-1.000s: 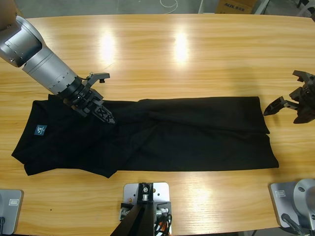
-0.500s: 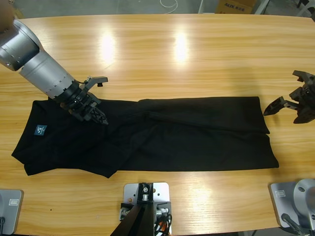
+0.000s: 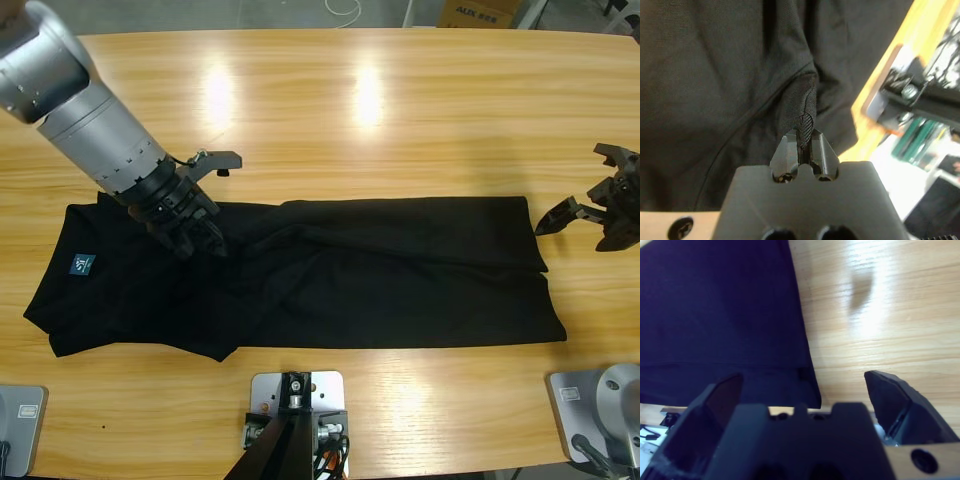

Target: Fold clothes

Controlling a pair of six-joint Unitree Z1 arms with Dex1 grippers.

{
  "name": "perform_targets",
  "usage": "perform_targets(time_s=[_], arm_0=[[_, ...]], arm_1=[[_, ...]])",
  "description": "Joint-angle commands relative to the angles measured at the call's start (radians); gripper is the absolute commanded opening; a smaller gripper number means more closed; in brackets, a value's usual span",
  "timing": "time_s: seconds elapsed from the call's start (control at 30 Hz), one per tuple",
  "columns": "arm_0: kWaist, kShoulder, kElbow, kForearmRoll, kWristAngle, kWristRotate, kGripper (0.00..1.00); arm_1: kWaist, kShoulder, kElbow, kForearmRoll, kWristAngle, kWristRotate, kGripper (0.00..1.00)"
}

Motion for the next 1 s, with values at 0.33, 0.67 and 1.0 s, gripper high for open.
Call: perform_targets(time_s=[0.33,0.67,1.0], arm_0=[[-0.012,0.263,-0.443,0.448,0.153,0.286,0.000],[0.009,0.329,-0.540,0.517,0.189,0.354,0.000],[0.009,0.339,-0.582,0.536,0.191,0.379,0.000]], arm_1=[[0.014,0.050,-0.004,-0.007,0.016,-0.013,1.000],[0.014,0.059,-0.006,-0.006,0.016,-0.013,1.000],[0.020,0.063,-0.006,-0.005,0.016,-0.013,1.000]])
